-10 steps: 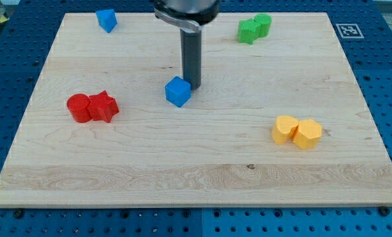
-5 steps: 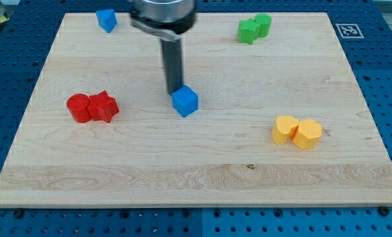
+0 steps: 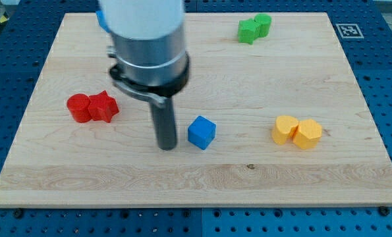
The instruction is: Move the blue cube to the left of yellow heart
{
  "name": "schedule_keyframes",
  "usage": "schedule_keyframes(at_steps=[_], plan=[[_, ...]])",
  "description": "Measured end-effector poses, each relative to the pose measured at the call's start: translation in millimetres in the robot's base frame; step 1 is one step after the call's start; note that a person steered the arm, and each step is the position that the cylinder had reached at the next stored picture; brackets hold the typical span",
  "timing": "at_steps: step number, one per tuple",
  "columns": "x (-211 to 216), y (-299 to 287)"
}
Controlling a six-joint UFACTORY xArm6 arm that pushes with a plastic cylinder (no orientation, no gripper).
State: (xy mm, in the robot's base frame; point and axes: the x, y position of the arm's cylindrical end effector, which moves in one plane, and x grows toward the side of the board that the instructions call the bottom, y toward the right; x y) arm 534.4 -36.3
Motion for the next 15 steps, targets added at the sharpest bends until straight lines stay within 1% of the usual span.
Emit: schedule_keyframes(at_steps=[1,2,3,4,5,7,9,11,12,13,14,15], plan=[[0.0,39.4],[2.2,41.5],[3.0,9.7],[-13.3,-39.5],[-33.1,-42.8],[-35.8,-11.6],[-23.1,20.9],[-21.1,81.8],[-21.1,77.5],[-23.8,44.8],[-39.2,39.9],[-67.1,41.6]])
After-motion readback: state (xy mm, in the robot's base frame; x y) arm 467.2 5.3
